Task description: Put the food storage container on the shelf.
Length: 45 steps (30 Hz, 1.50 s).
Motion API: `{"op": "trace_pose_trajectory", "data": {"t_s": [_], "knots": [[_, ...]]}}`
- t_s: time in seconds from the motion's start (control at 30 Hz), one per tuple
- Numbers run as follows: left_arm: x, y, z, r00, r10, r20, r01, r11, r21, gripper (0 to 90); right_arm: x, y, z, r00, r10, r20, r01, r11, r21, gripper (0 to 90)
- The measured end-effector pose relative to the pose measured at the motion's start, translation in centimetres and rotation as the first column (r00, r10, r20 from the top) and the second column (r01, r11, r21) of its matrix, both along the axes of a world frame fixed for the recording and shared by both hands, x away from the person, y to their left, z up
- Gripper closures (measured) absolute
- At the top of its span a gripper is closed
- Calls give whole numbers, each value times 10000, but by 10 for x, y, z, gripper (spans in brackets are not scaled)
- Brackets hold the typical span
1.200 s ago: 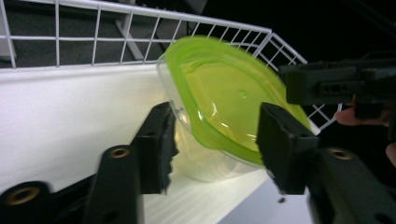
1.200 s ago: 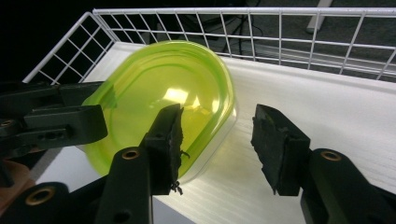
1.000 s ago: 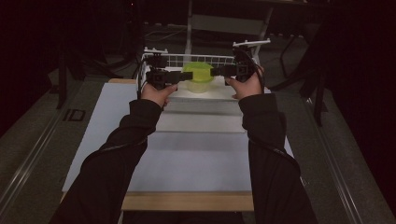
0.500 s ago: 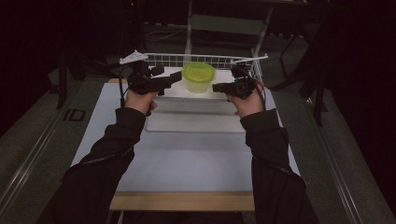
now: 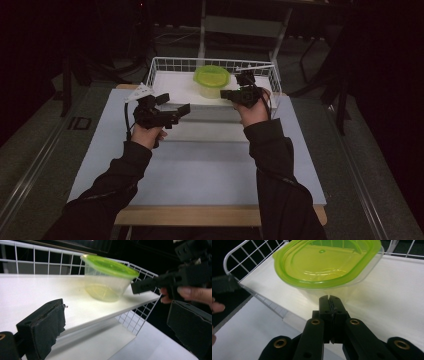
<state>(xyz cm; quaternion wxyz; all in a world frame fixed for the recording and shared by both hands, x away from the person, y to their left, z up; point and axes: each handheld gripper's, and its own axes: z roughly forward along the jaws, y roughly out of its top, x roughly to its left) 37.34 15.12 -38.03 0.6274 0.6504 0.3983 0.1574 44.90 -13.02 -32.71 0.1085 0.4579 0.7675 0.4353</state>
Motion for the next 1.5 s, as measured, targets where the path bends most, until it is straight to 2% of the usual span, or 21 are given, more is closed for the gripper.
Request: {"op": "trace_pose_trajectory", "data": {"t_s": [0.3, 0.43, 0.53, 0.6, 0.67, 0.7, 0.77, 0.83, 0.93, 0.97, 1.03, 1.2, 1.23, 1.3, 1.5], "knots": [[-7, 0, -2, 9995, -242, 189, 243, 9997, -4, 23, 13, -4, -1, 9980, -622, -124, 624, 9980, 108, 856], [-9, 0, -4, 9991, -371, 199, 369, 9992, 123, 23, 8, -5, -3, 9987, -507, -75, 507, 9987, 35, 816], [-12, -2, -6, 9990, -411, 162, 407, 9988, 290, 23, 0, -5, -3, 9995, -328, -35, 328, 9995, 18, 754], [-15, -3, -7, 9987, -456, 216, 445, 9978, 486, 23, -8, -5, -1, 9997, -163, 177, 162, 9999, 37, 709], [-15, -3, -7, 9987, -456, 216, 445, 9978, 486, 23, -12, -4, -1, 9996, -30, 266, 32, 10000, -55, 709], [-21, -5, -10, 9977, -630, 238, 613, 9960, 653, 23, -24, -4, -1, 9989, 231, 407, -228, 9997, -87, 580], [-25, -4, -12, 9966, -792, 244, 777, 9953, 575, 23, -33, -2, -2, 9970, 579, 510, -566, 9980, -263, 495], [-31, -4, -15, 9934, -1116, 255, 1094, 9912, 740, 23, -45, -1, -8, 9931, 866, 794, -841, 9959, -343, 390], [-39, -6, -19, 9894, -1396, 391, 1345, 9845, 1126, 23, -59, -1, -19, 9877, 1276, 902, -1268, 9918, -140, 268], [-41, -6, -19, 9883, -1470, 394, 1418, 9835, 1122, 23, -63, -2, -24, 9849, 1491, 881, -1493, 9888, -42, 243], [-48, -6, -19, 9856, -1623, 470, 1567, 9821, 1041, 23, -71, -2, -31, 9826, 1645, 861, -1654, 9862, 34, 211], [-64, -8, -20, 9742, -2163, 645, 2062, 9690, 1359, 23, -91, -8, -46, 9747, 1980, 1037, -2009, 9794, 182, 187], [-64, -8, -20, 9742, -2163, 645, 2062, 9690, 1359, 23, -91, -8, -46, 9747, 1980, 1037, -2009, 9794, 182, 187], [-73, -8, -24, 9691, -2394, 599, 2292, 9632, 1404, 23, -103, -13, -53, 9674, 2185, 1281, -2198, 9755, -44, 152], [-84, -2, -39, 9661, -2559, 342, 2487, 9580, 1425, 23, -121, -24, -63, 9645, 2206, 1453, -2230, 9748, 4, 156]]}}
